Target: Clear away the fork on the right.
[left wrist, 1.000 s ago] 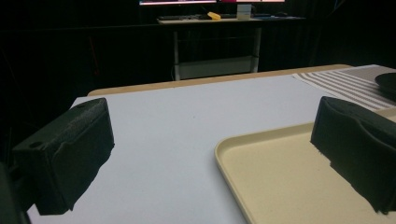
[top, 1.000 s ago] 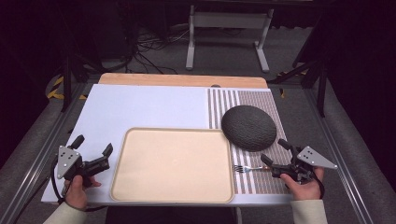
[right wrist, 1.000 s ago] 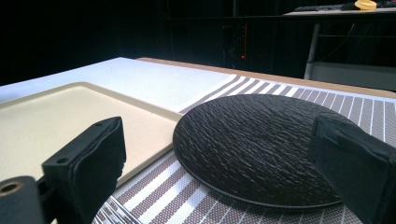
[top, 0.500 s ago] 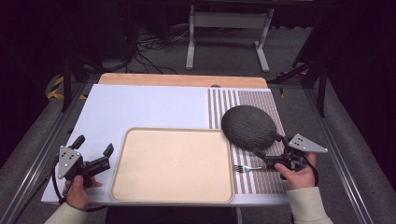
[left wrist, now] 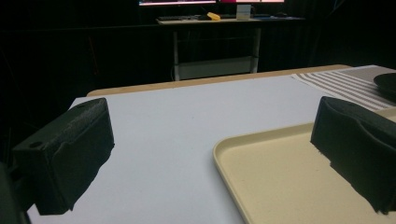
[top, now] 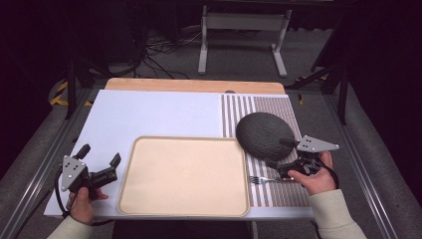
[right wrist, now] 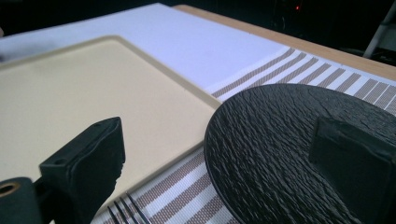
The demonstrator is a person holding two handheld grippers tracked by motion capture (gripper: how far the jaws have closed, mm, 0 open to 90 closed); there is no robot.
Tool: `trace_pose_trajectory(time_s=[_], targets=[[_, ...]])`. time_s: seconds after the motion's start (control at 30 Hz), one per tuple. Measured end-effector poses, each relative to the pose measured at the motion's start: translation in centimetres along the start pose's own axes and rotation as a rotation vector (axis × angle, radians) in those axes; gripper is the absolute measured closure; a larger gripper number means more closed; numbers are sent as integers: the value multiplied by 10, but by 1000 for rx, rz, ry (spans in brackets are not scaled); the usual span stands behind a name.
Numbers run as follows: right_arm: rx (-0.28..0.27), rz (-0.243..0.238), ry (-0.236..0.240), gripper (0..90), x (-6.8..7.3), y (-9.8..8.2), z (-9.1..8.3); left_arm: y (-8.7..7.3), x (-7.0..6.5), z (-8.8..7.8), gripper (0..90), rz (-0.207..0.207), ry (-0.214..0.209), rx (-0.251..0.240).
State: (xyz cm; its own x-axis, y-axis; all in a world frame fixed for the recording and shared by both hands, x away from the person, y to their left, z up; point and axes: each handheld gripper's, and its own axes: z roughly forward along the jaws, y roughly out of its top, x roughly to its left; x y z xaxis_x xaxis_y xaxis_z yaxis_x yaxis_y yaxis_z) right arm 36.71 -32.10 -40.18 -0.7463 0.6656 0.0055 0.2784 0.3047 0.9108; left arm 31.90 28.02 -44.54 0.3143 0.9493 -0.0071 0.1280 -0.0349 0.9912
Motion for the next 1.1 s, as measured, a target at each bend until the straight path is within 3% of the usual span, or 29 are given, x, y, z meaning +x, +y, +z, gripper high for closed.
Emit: trace_pose_trajectory(time_s=[0.73, 0.97, 1.1], targets=[[313, -156, 54, 54, 1, 27, 21, 0, 0, 0, 0, 3, 0, 3], [384, -206, 109, 53, 3, 31, 25, 0, 0, 1, 0, 4, 0, -1], [444, -235, 116, 54, 4, 34, 28, 0, 0, 1, 0, 5, -1, -1]])
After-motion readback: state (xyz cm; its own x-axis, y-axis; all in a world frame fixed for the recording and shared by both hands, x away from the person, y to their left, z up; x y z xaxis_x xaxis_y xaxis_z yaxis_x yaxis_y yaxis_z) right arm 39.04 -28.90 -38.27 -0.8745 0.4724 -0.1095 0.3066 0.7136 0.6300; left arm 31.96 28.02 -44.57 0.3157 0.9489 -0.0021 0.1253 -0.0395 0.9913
